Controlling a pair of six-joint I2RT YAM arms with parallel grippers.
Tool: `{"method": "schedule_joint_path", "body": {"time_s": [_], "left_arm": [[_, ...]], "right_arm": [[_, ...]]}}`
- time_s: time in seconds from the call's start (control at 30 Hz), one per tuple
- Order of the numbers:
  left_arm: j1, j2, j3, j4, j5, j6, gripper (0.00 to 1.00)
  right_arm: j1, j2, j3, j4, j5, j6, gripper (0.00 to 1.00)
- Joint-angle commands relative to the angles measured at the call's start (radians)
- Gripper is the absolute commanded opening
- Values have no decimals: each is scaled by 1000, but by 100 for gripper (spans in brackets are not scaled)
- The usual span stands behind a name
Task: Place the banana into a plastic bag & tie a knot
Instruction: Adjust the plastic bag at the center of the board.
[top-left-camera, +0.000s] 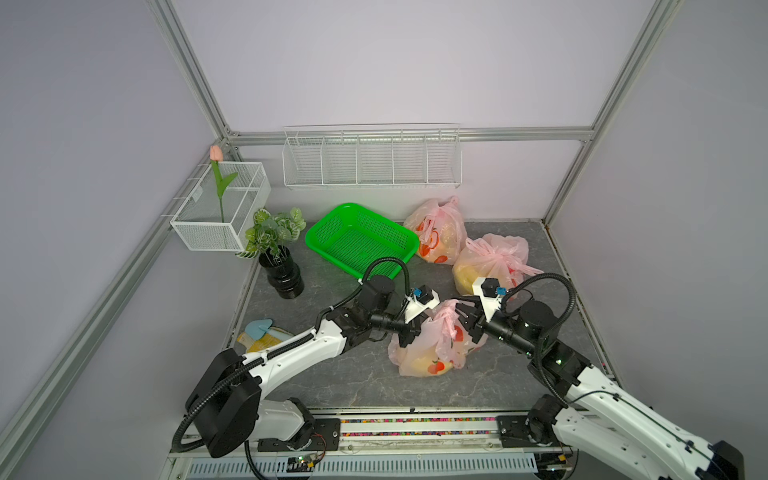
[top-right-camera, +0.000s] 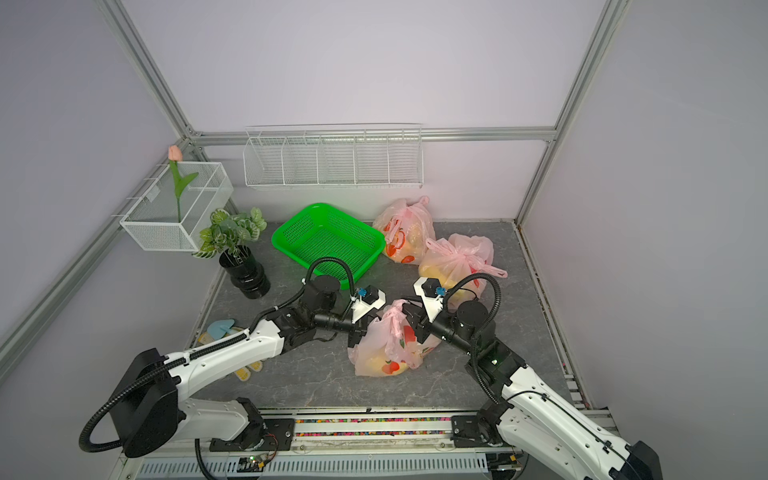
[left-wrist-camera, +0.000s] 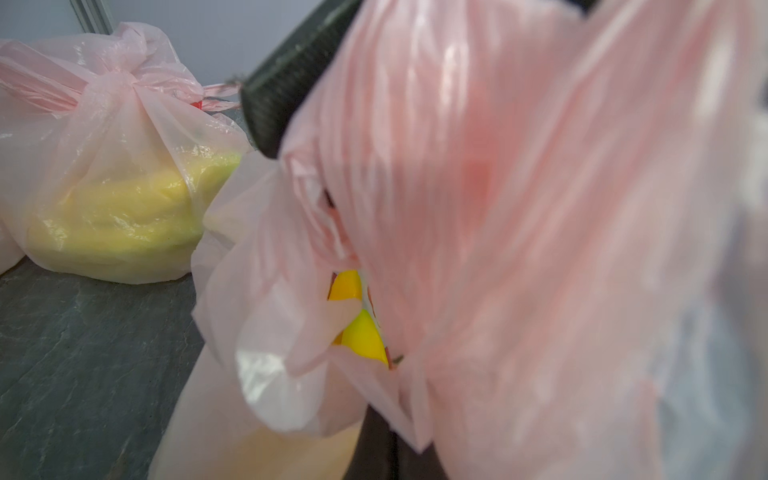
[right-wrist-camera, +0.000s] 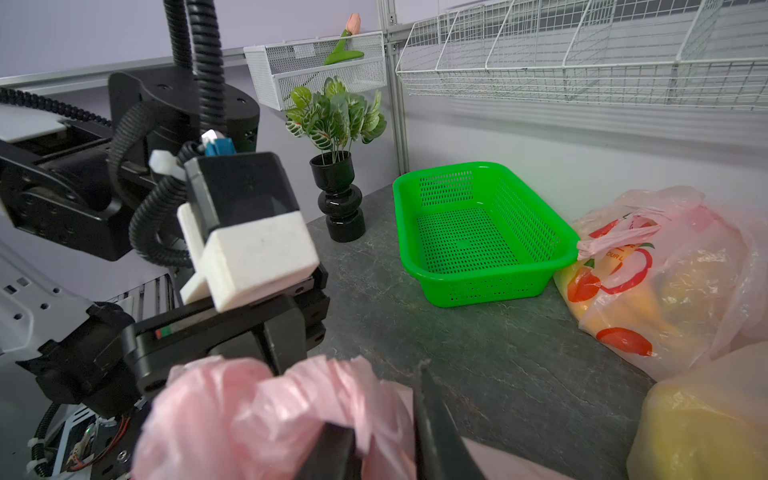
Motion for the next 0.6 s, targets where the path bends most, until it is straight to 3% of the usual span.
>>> {"method": "schedule_joint_path", "body": {"time_s": [0.0, 0.33, 0.57], "left_arm": [[-23, 14, 21, -56, 13, 47, 0], [-85, 24, 44, -25, -8, 27, 0], [-128, 31, 33, 60, -62, -23, 10]], "right_arm": [[1, -32, -17, 74, 40, 27, 23], [-22, 23, -71, 252, 3, 164, 8], [-67, 47, -92, 354, -39, 260, 7]]}}
